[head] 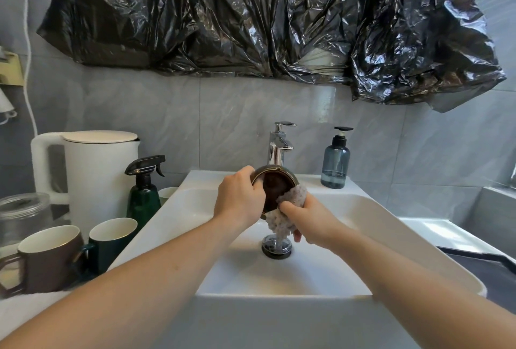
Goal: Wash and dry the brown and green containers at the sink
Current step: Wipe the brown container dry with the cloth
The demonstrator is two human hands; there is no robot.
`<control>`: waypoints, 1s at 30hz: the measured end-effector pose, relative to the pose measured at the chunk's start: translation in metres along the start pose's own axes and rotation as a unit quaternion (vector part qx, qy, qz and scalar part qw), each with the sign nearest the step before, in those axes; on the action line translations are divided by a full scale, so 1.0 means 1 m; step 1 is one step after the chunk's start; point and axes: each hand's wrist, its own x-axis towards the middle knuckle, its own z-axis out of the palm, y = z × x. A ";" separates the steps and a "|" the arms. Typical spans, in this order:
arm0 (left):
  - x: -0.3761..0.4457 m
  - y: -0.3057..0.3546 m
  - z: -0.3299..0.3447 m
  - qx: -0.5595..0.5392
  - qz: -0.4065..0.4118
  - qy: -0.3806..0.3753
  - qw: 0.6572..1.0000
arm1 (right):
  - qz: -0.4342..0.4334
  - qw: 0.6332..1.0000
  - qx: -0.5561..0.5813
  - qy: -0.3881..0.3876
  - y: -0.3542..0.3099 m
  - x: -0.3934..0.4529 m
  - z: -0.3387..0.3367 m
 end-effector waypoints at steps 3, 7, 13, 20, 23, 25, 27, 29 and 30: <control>-0.004 0.004 0.001 -0.007 0.033 -0.014 0.999 | -0.005 0.999 -0.018 0.050 0.005 0.002 -0.004; -0.005 0.007 0.005 -0.014 0.047 -0.040 0.998 | -0.036 0.987 -0.062 0.146 0.010 0.007 -0.005; -0.009 0.004 0.005 0.015 0.090 -0.108 0.990 | -0.018 0.983 -0.113 0.143 0.009 0.005 -0.003; -0.007 0.004 0.001 0.023 0.084 -0.067 0.994 | -0.032 0.981 -0.133 0.140 0.005 0.004 -0.003; -0.005 0.004 0.000 0.029 0.079 -0.057 0.995 | -0.035 0.983 -0.120 0.134 0.005 0.004 -0.004; -0.006 0.005 0.000 0.036 0.071 -0.053 0.995 | -0.040 0.983 -0.119 0.137 0.005 0.005 -0.004; -0.005 0.005 0.001 0.036 0.065 -0.049 0.996 | -0.039 0.981 -0.123 0.143 0.004 0.006 -0.003; -0.005 0.007 0.003 0.038 0.059 -0.048 0.996 | -0.036 0.981 -0.125 0.143 0.003 0.005 -0.004; -0.004 0.007 0.003 0.041 0.055 -0.049 0.996 | -0.036 0.982 -0.122 0.142 0.004 0.006 -0.003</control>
